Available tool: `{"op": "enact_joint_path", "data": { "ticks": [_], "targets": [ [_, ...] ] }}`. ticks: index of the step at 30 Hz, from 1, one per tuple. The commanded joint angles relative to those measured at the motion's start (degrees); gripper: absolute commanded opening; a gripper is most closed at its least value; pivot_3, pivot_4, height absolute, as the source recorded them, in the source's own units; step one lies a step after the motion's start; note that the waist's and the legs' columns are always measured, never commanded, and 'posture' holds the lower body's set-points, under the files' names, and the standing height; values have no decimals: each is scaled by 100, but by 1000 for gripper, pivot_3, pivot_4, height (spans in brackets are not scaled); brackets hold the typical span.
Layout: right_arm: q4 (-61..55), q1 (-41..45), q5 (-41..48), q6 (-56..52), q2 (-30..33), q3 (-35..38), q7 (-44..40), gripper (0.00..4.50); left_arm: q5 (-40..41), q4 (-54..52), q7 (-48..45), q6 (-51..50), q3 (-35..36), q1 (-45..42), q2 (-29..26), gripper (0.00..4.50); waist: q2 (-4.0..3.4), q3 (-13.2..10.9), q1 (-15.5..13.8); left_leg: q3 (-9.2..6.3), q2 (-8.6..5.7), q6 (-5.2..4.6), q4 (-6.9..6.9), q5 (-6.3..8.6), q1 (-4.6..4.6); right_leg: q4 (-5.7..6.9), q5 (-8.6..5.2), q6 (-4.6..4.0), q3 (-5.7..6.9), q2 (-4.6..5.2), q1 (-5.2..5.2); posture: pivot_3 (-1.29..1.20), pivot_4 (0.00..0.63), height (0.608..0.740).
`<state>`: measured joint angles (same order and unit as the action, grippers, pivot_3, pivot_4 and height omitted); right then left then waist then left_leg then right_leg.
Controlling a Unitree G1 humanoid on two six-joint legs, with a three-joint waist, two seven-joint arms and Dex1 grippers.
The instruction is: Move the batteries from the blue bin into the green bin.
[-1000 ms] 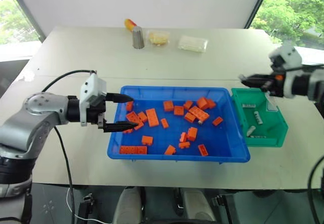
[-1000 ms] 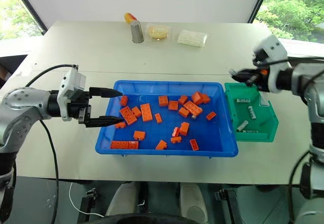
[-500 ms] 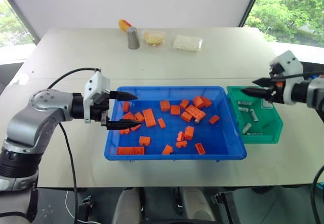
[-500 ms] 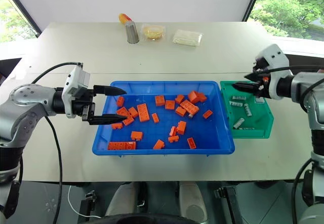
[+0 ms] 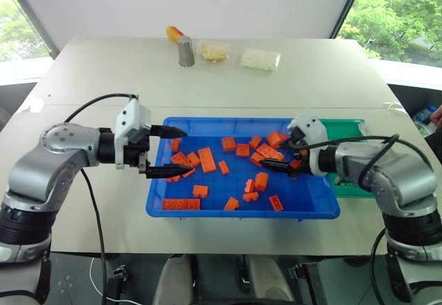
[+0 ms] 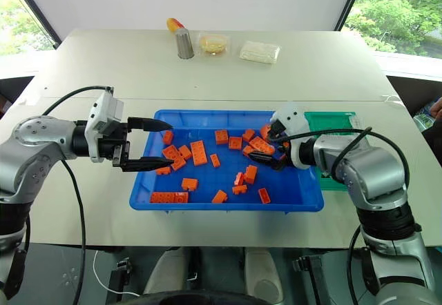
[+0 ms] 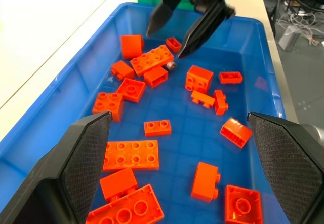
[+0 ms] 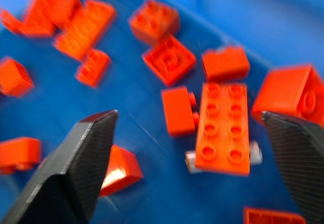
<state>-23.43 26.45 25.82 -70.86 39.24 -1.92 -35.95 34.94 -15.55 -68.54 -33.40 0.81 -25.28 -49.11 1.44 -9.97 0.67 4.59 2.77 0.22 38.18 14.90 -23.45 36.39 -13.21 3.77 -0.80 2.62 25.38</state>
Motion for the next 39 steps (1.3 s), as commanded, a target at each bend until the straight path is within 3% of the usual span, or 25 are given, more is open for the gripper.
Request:
{"op": "enact_joint_path", "data": {
  "ticks": [1, 11, 18, 23, 28, 32, 35, 38, 39],
  "targets": [
    [-139, -131, -197, 357, 140, -152, 97, 4469, 70, -150, -17, -11, 32, -146, 15, 4500, 0, 0, 2, -2, 0, 0, -1, 0, 0, 0, 0, 0, 1, -1, 0, 0, 150, 740],
    [392, -84, -497, 1083, 36, -439, 96, 4469, -51, -160, -22, 211, 51, -50, 93, 4500, 0, 0, 14, -3, 4, -1, -5, 0, 2, 0, 0, 1, 2, -9, 1, 0, 150, 740],
    [358, 6, -400, 1035, 101, -322, -10, 1178, -47, -151, 33, 256, 112, 8, 113, 4500, 0, 0, 11, -4, 4, -1, -5, 1, 2, 0, 0, 1, 2, -9, 1, 0, 150, 740],
    [283, 493, -135, 797, 32, -60, -67, 1178, -51, -88, 62, 260, 117, -44, 132, 4500, 0, 0, 19, -3, 4, -1, -5, 1, 2, 0, 0, 2, 2, -8, 1, 0, 150, 740],
    [148, 1022, 251, 451, -474, -200, -76, 1178, -16, -106, 100, 202, 138, -37, 142, 4500, 0, 0, 30, -7, 9, -2, -7, 1, 4, 2, 1, 2, 2, -15, 1, 0, 150, 740],
    [287, 1014, -136, 788, 105, -476, -231, 1178, -4, -164, 134, 176, 169, 33, 131, 4500, 0, 0, -27, -8, 7, -3, -9, 2, -1, 0, 6, 11, 7, -9, 2, 0, 150, 740],
    [344, 896, -195, 751, 688, -273, -334, 1996, -5, -197, 123, 179, 207, 113, 90, 4500, 0, 0, -26, 0, -4, -3, -2, 2, -4, -11, 0, 0, 2, 6, -4, 0, 150, 740],
    [154, 553, -17, 432, 1009, -36, -371, 3402, -29, -194, 106, 202, 230, 190, 55, 4500, 2, 1, -3, 2, -5, -9, -1, 5, -4, -18, 0, 0, -3, 7, -8, 0, 150, 740],
    [52, 391, 38, 337, 1060, 30, -367, 3402, -26, -190, 109, 203, 234, 195, 52, 4500, 3, 2, -2, 1, -4, -11, -2, 7, -4, -18, 1, 1, -3, 4, -7, 0, 150, 740]
  ]
}}
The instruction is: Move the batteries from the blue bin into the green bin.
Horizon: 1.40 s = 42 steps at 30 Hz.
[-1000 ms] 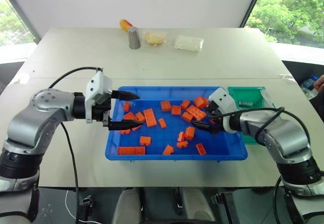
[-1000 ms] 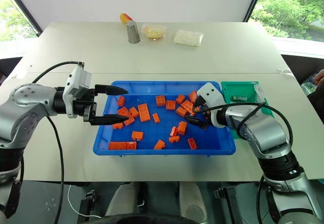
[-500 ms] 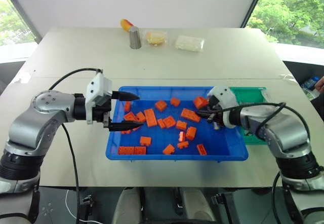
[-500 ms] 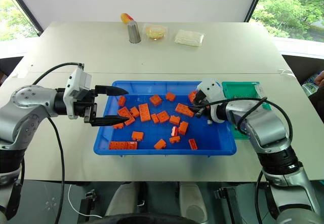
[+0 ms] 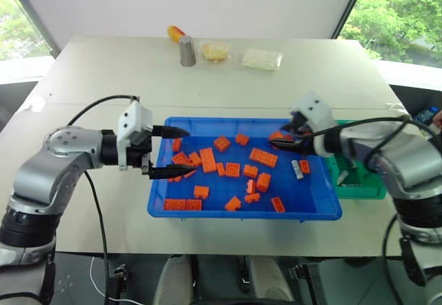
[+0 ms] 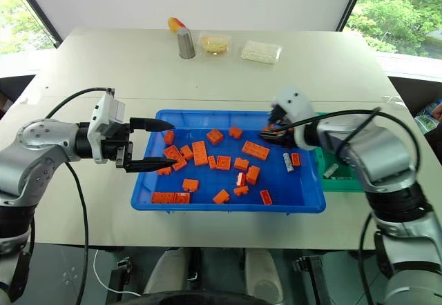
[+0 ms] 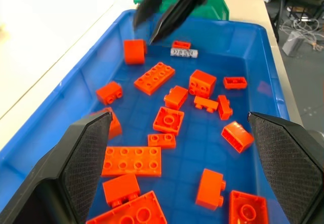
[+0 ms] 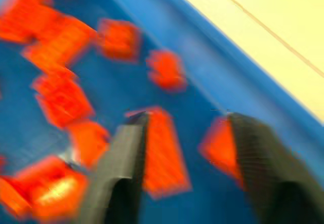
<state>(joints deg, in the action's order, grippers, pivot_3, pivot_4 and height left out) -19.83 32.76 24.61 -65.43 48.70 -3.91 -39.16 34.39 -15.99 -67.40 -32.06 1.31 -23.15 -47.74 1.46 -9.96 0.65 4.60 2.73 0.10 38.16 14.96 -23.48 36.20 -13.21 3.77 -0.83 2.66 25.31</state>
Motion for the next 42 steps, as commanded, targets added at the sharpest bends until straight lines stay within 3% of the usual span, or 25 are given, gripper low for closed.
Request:
{"op": "enact_joint_path", "data": {
  "ticks": [1, 8, 14, 17, 20, 24, 30, 37, 42],
  "targets": [
    [-416, -415, 201, -321, 141, 313, -11, 3402, 39, -146, 6, 63, 186, -18, -81, 4500, 0, 0, 0, -2, 3, -1, -1, 1, 1, 0, 0, 1, 1, -6, 0, 0, 150, 740],
    [-827, -1190, 173, -457, 203, 471, 238, 3402, 17, -107, 11, 87, 88, -40, -17, 4500, 1, 1, 12, -10, 11, -2, -4, 1, 11, 13, -1, 0, 3, -17, 1, 0, 150, 740],
    [-565, -1133, -647, 1521, 1161, -328, -668, 3402, 4, -56, -14, 81, 19, -153, 54, 4500, 2, 1, 1, -5, 0, -2, 4, 1, 8, 2, -1, 0, 2, -1, -7, 0, 150, 740],
    [41, -576, -1089, 2398, 1545, -760, -1447, 4289, -19, -36, -11, 92, 4, -184, 75, 4500, 0, 0, 31, -2, 0, -2, 4, 1, 9, 1, 0, 1, -1, -4, -6, 0, 150, 740],
    [799, 187, -1817, 3629, 1765, -1427, -2411, 4437, 2, -59, 11, 75, 43, -162, 74, 4500, -1, -1, 51, -1, 6, -3, -2, 2, 10, 2, 1, 4, -1, -14, 2, 0, 150, 740],
    [1795, 1293, -2411, 5012, 1548, -2123, -3888, 4437, 10, -195, 50, 81, 84, 19, 62, 4500, -5, -3, 55, 0, 13, -4, -9, 2, 11, 4, 1, 4, -2, -24, 9, 0, 150, 740],
    [3387, 2285, -3482, 6145, 506, -2970, -4593, 4437, 72, -386, 191, 6, 175, 165, 41, 4500, -5, -3, 24, 5, 14, -4, -1, 2, 10, 9, 2, 3, -3, -21, 7, 0, 150, 740],
    [3568, 2314, -3898, 6109, 337, -2983, -5096, 4437, 131, -517, 267, -35, 296, 312, -50, 4500, -6, -4, 2, 13, 3, -3, 4, 2, 2, 8, 2, 3, -4, -2, 7, 0, 150, 740],
    [2843, 2145, -3655, 5518, 616, -2804, -5333, 4437, 103, -507, 281, -9, 289, 353, -33, 4500, -7, -5, 0, 10, 6, -3, 4, 1, 7, 16, 2, 3, -2, -7, 8, 0, 150, 740]
  ]
}}
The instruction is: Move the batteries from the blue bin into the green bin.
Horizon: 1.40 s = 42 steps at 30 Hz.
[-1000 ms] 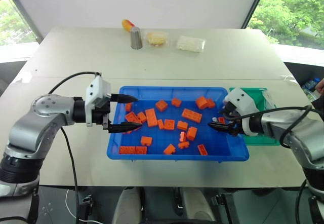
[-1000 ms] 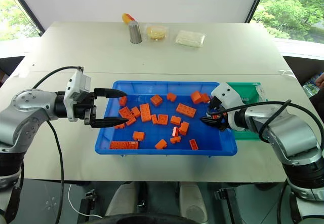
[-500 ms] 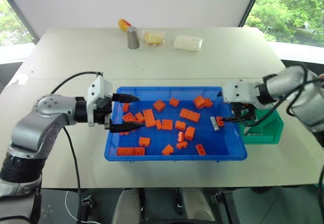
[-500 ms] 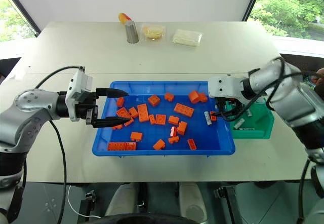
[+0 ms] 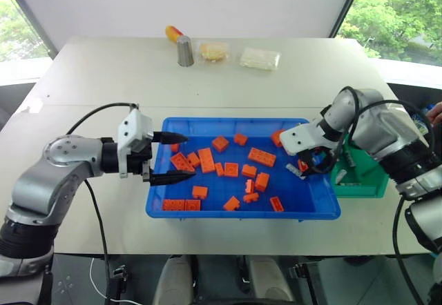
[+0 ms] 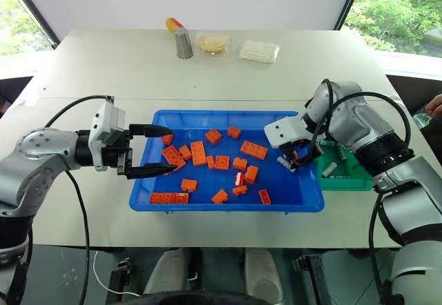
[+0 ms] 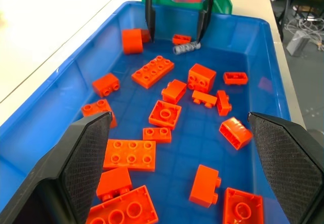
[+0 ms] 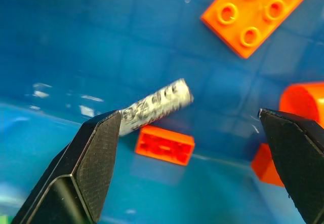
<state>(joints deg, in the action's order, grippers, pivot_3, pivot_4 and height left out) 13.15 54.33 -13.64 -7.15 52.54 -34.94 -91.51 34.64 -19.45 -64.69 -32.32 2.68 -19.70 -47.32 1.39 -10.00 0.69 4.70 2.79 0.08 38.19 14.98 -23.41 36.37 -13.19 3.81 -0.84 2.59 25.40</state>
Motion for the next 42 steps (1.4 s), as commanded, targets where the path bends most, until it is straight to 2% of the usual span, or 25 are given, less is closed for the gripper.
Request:
{"op": "enact_joint_path", "data": {
  "ticks": [1, 7, 20, 28, 31, 38, 39, 42],
  "targets": [
    [-605, -58, 240, -398, 310, 327, -99, 4437, 69, -146, 11, 23, 132, -13, -60, 4500, 0, 0, -5, -2, 1, 0, 0, 0, 1, 2, 0, 0, 2, -1, 0, 0, 150, 740],
    [-1189, -299, 553, -783, 624, 446, -99, 4437, -2, 20, -61, 113, 14, -166, 11, 4500, 0, 0, -1, 0, 1, 0, 0, 0, 3, 2, 0, -1, 1, 0, -1, 0, 150, 740],
    [-659, -519, 43, -596, 100, 421, 239, 4437, 2, 109, -144, 74, -58, -349, 6, 4500, 0, 0, 3, 1, 1, 0, 1, 0, 3, 4, 0, 0, 0, -2, -1, 0, 150, 740],
    [-647, -746, -45, -567, 46, 424, 218, 4437, 14, 88, -128, 41, -15, -350, -16, 4500, 0, 0, -1, 1, 1, 1, 1, 0, 3, 4, 0, 1, 0, -3, -2, 0, 150, 740],
    [-735, -859, -31, -582, 75, 439, 207, 3705, 21, 73, -120, 39, 9, -327, -27, 4500, 0, 0, -6, 1, 1, 0, 1, 0, 3, 4, 0, 1, 0, -3, -2, 0, 150, 740],
    [-1114, -989, 89, -891, 38, 569, 95, 183, 21, 109, -122, 48, 14, -356, -37, 4500, 0, 0, -1, 0, 1, 1, 2, 0, 4, 4, 1, 1, 1, -3, -3, 0, 150, 740],
    [-1212, -1001, 155, -982, 28, 615, 81, 12, 20, 116, -123, 48, 10, -367, -34, 4500, 0, 0, -1, 0, 1, 0, 2, 0, 4, 4, 1, 1, 1, -3, -3, 0, 150, 740],
    [-1613, -1018, 454, -1520, -48, 798, 3, 12, 4, 154, -143, 72, -14, -387, -22, 4500, 0, 0, 0, -1, 1, 0, 1, 0, 4, 5, 1, 1, 1, -3, -3, 0, 150, 740]
  ]
}}
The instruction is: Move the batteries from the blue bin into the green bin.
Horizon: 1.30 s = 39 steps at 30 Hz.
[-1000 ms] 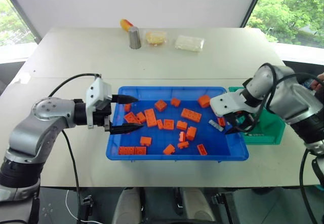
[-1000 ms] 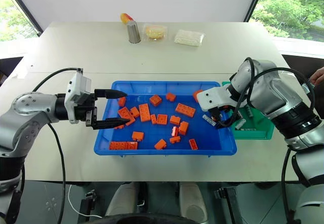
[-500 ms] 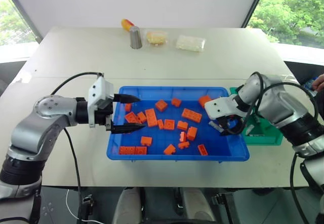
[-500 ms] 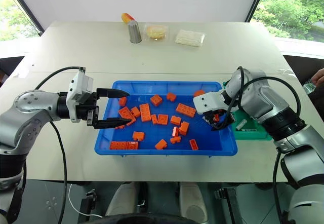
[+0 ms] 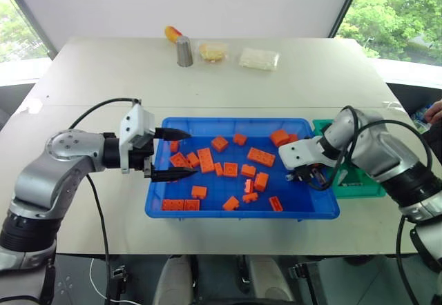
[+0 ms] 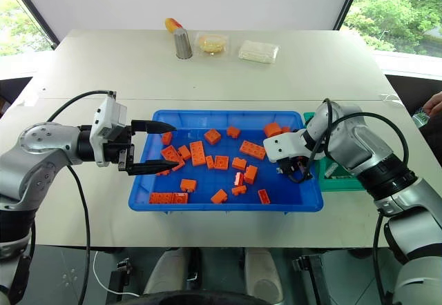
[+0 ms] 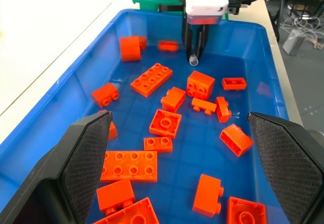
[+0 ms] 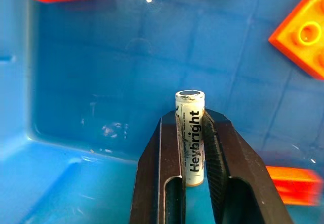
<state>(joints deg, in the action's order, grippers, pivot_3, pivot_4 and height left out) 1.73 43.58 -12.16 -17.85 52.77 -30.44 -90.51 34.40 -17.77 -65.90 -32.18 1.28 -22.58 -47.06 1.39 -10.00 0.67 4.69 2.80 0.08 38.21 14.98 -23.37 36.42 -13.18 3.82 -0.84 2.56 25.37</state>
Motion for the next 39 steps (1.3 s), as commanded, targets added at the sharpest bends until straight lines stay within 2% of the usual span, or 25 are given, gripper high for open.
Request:
{"op": "enact_joint_path", "data": {
  "ticks": [1, 5, 7, 9, 16, 21, 23, 26, 27, 29, 31, 35, 39],
  "targets": [
    [-650, 64, 436, -677, -106, 438, -98, 12, 20, -1, -32, 71, 114, -103, -43, 4500, 0, 0, 8, 0, 0, 0, 0, 0, 0, 1, 0, 0, 0, 0, 1, 0, 150, 740],
    [-1185, 201, 918, -1740, -260, 1020, 192, 12, 0, 60, -79, 109, 64, -135, -24, 4500, 0, 0, 6, -2, 1, 0, 0, 0, 1, 4, 6, 10, 0, -1, 1, 0, 150, 740],
    [-1167, 389, 1183, -2479, -247, 1737, 647, 12, -19, 131, -121, 125, 16, -177, -4, 4500, 0, 0, -2, -2, 1, 0, 0, 0, 0, 4, 4, 8, 0, 0, 1, 0, 150, 740],
    [-1142, 455, 1363, -2982, -156, 2119, 935, 12, -32, 182, -160, 148, -1, -185, -3, 4500, 0, 0, -24, -1, -3, 1, 1, 0, -1, 4, 1, 1, 0, 5, 1, 0, 150, 740],
    [-1059, -827, 1636, -3435, 768, 3615, 1804, 12, -70, 481, -355, 205, 29, -215, -79, 4500, 4, 2, -124, 4, -4, -1, -1, 1, -3, -13, -1, -2, -1, 8, -3, 0, 150, 740],
    [-1249, -1586, 1877, -3626, 861, 4250, 2336, 12, -140, 647, -508, 248, -25, -301, -132, 4500, 2, 3, -72, 3, -2, -1, -1, 1, 0, -8, 0, -1, -2, 4, -2, 0, 150, 740],
    [-1291, -1743, 1923, -3616, 780, 4298, 2576, 1052, -153, 717, -558, 204, -67, -414, -103, 4500, 2, 3, -24, 1, -1, -1, -1, 1, 1, -6, 0, 0, -2, 1, -2, 0, 150, 740],
    [-1168, -1821, 1844, -3318, 759, 4243, 2955, 2270, -184, 812, -625, 197, -117, -552, -85, 4500, 2, 3, 18, -3, 0, -1, -1, 1, 1, -6, 0, 0, -2, -1, -4, 0, 150, 740],
    [-1079, -1750, 1893, -3322, 744, 4267, 3034, 2797, -180, 842, -637, 190, -116, -589, -90, 4500, 2, 3, 23, -2, 0, -1, -1, 1, 1, -6, 0, 0, -2, -1, -3, 0, 150, 740],
    [-833, -1625, 2040, -3126, 733, 4370, 3071, 2797, -170, 879, -645, 178, -93, -627, -108, 4500, 2, 3, 27, 0, -1, -1, -1, 1, 1, -6, 1, 1, -5, -1, -3, 0, 150, 740],
    [-516, -1547, 2304, -2609, 688, 4582, 2945, 2797, -172, 895, -640, 180, -20, -617, -156, 4500, 2, 3, 17, 0, 0, -1, -1, 1, 1, -6, 1, 1, -4, -1, -3, 0, 150, 740],
    [652, -1823, 3023, -951, 1034, 5218, 1390, 2797, 81, 986, -623, -74, 612, -401, -557, 4500, 2, 2, 9, -4, 0, -1, -4, 1, -1, -8, 7, 14, -4, -5, -3, 0, 150, 740],
    [2188, -1693, 3016, -13, 1439, 5019, 502, 2797, 128, 1227, -690, -141, 1193, -80, -1011, 4500, 2, 2, 17, 3, 0, -3, -6, 2, 2, -11, 3, 11, -4, 2, -5, 0, 150, 740]
  ]
}}
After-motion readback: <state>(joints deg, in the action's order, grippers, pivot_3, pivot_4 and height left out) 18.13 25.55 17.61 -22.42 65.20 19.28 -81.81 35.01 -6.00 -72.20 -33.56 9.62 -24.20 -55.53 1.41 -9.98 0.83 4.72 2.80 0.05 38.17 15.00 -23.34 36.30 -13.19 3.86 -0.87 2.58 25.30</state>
